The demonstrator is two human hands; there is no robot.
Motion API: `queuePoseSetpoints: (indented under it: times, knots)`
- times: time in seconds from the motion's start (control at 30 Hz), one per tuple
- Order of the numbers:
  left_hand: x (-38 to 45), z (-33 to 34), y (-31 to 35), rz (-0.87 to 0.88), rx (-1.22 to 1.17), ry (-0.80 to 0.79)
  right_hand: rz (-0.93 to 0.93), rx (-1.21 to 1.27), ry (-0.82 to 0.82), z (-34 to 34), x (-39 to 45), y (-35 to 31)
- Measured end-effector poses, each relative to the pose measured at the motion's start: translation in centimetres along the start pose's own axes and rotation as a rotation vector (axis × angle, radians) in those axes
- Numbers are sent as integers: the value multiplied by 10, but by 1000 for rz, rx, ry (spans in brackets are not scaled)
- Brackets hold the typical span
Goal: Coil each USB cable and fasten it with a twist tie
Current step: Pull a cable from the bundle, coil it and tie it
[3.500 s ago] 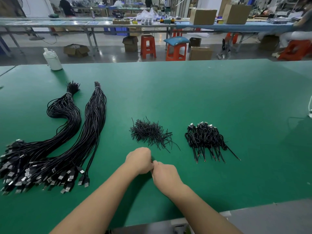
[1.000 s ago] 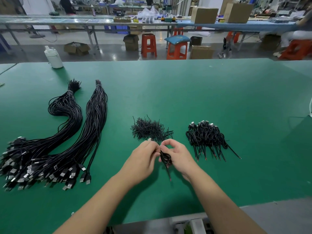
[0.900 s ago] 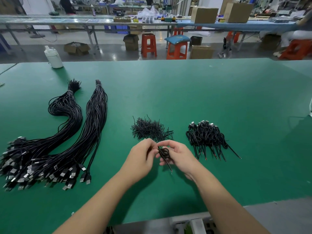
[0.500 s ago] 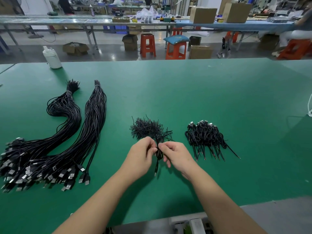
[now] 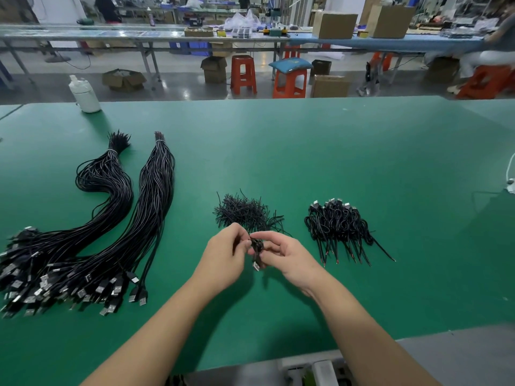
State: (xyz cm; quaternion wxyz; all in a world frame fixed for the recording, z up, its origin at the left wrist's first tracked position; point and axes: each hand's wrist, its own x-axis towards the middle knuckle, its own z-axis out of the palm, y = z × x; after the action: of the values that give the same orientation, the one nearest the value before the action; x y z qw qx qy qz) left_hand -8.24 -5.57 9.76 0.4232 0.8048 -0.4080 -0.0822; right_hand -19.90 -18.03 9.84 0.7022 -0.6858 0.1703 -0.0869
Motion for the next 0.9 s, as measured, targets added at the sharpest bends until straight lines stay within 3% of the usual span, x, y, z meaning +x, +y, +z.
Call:
queuePoseSetpoints:
  times: [0.17,0.33,0.57,0.77,0.9]
  knots:
    - [-2,3,5,29,37,29,-17,-227,123,3,3,-3]
    - [-5,6,5,293,207,56,-60,-474,159,0,3,-4]
    - [-5,4,-4,578,434,40,167,-166,27,-1,1,-2]
    - [-5,0,2,507,215,107,145,84,-75,-1,-3,1]
    - [-3,0,4,354,92,128,112,290,-75,-5,-3,5]
